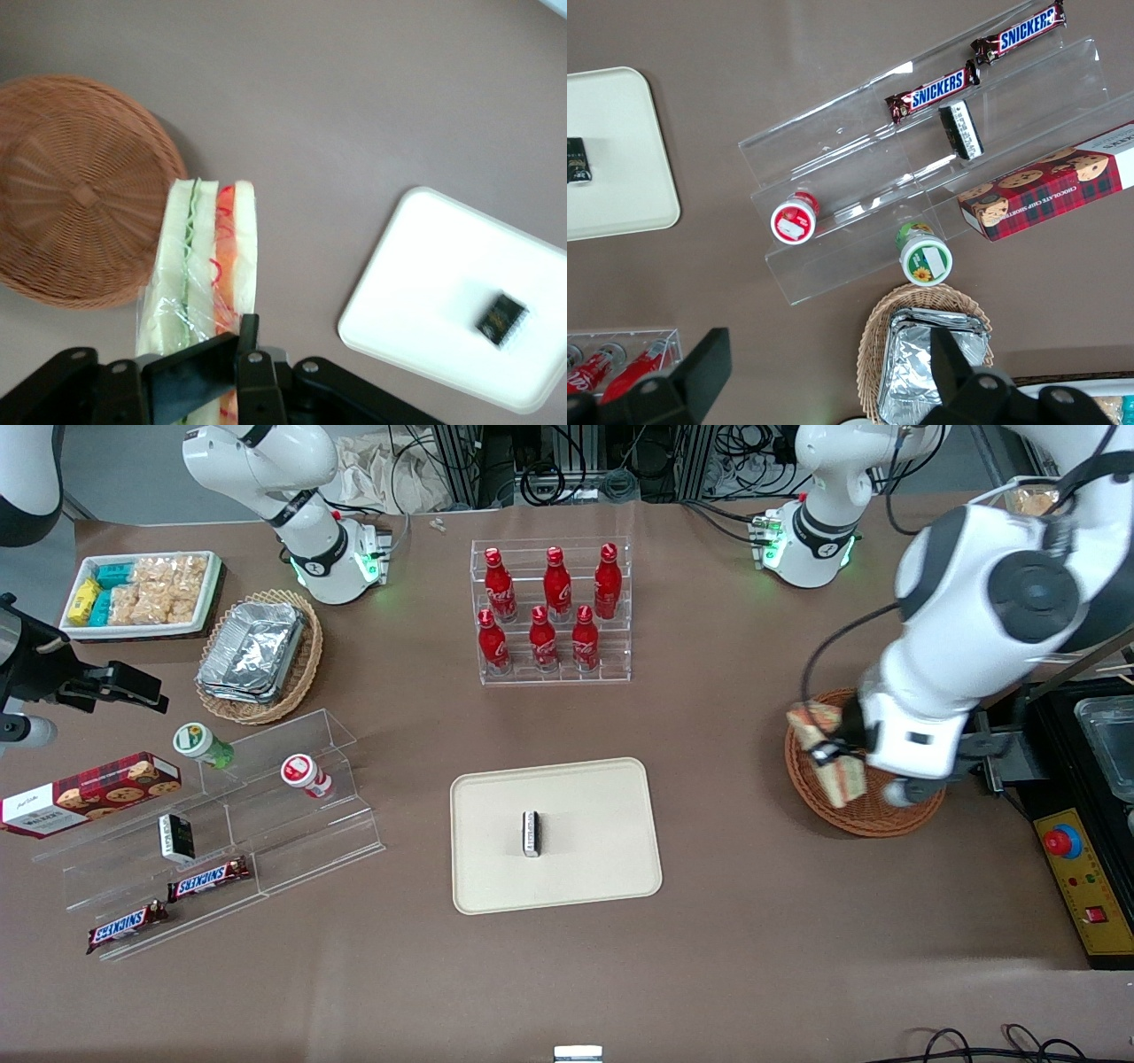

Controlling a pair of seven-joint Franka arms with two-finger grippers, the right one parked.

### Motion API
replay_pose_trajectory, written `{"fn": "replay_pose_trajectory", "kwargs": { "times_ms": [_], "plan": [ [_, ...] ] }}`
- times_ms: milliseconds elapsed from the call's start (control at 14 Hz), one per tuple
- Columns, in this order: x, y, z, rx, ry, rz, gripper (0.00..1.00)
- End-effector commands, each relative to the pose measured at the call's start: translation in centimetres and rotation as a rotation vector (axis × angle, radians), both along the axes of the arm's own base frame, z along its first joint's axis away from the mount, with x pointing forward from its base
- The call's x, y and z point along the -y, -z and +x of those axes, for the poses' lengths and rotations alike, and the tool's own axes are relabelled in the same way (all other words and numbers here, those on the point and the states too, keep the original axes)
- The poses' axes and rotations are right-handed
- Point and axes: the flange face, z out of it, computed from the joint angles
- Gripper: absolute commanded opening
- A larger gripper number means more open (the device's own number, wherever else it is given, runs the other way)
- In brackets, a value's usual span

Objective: Place sandwich from basket to tray
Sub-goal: 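Lift the sandwich and carry it toward the cream tray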

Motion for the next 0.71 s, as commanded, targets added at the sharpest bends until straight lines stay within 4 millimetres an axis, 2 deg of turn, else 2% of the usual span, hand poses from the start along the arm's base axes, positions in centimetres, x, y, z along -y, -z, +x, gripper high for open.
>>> {"fn": "replay_pose_trajectory", "kwargs": {
  "times_ms": [0, 71, 143, 357, 643],
  "plan": [
    [6.3, 2.4, 1.8, -0.02, 0.149, -0.054, 0.0],
    [9.2, 3.7, 1.6, -0.027, 0.193, -0.053, 0.0],
    [11.1, 5.3, 1.8, -0.039, 0.217, -0.065, 0.0],
    [13.6, 9.4, 2.7, -0.02, 0.242, -0.099, 0.0],
    [17.9, 13.9, 2.8, 0.023, 0.212, -0.173, 0.0]
  ]
}}
